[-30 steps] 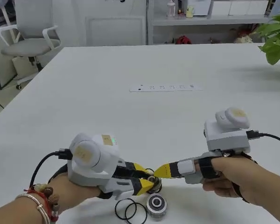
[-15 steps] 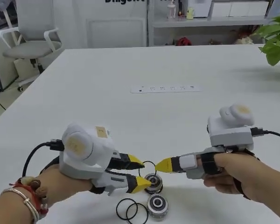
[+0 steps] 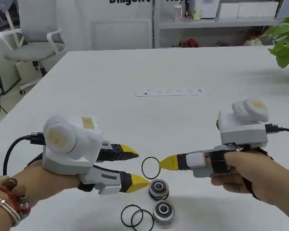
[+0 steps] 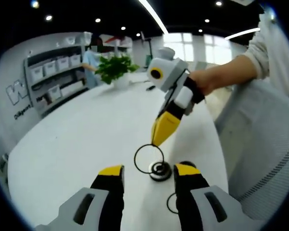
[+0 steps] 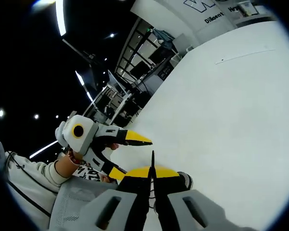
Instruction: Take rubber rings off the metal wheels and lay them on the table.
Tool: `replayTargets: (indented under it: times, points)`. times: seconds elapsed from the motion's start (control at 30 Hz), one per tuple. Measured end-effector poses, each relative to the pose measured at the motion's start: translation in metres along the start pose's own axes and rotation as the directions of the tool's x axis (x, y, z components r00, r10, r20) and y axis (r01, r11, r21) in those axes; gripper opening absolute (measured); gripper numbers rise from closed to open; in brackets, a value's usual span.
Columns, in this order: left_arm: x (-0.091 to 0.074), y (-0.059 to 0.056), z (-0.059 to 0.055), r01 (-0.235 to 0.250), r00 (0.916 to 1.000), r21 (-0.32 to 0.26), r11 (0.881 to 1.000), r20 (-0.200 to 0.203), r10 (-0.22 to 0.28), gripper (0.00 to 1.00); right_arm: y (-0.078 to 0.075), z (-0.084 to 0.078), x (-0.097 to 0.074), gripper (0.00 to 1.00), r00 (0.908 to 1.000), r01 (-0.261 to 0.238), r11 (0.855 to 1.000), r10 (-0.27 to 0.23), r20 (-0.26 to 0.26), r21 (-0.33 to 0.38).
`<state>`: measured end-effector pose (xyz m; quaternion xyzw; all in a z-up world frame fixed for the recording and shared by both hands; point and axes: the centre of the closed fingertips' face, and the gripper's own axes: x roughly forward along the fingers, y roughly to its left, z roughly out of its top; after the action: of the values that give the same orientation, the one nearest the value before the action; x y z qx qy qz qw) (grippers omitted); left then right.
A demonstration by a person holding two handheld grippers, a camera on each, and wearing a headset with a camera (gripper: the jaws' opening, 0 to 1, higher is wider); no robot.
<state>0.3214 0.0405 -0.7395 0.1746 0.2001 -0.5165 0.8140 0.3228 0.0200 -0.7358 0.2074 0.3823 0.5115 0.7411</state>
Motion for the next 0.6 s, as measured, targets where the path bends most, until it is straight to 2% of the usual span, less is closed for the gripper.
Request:
replayTargets:
  times: [0.17, 0.27, 0.4, 0.6]
  points:
    - [-0.003, 0.000, 0.002, -0.003, 1.0000, 0.009, 1.000, -0.004, 0.003, 0.46, 0.011, -0.001, 0.002, 0.00, 0.9998, -0.019, 1.000, 0.019, -0.004, -0.019]
    - [-0.010, 0.003, 0.007, -0.015, 0.9997, -0.003, 1.000, 0.020, 0.015, 0.48, 0.016, 0.000, 0.004, 0.00, 0.9995, -0.030, 0.999, 0.030, -0.006, -0.032]
    - [-0.017, 0.004, 0.008, -0.035, 0.9989, -0.011, 0.999, 0.029, 0.036, 0.50, 0.020, 0.000, 0.005, 0.00, 0.9991, -0.042, 0.998, 0.042, -0.009, -0.040]
    - [-0.022, -0.004, 0.005, -0.033, 0.9992, -0.007, 0.999, 0.021, 0.034, 0.52, 0.022, -0.002, 0.008, 0.00, 0.9984, -0.053, 0.997, 0.052, -0.022, -0.053]
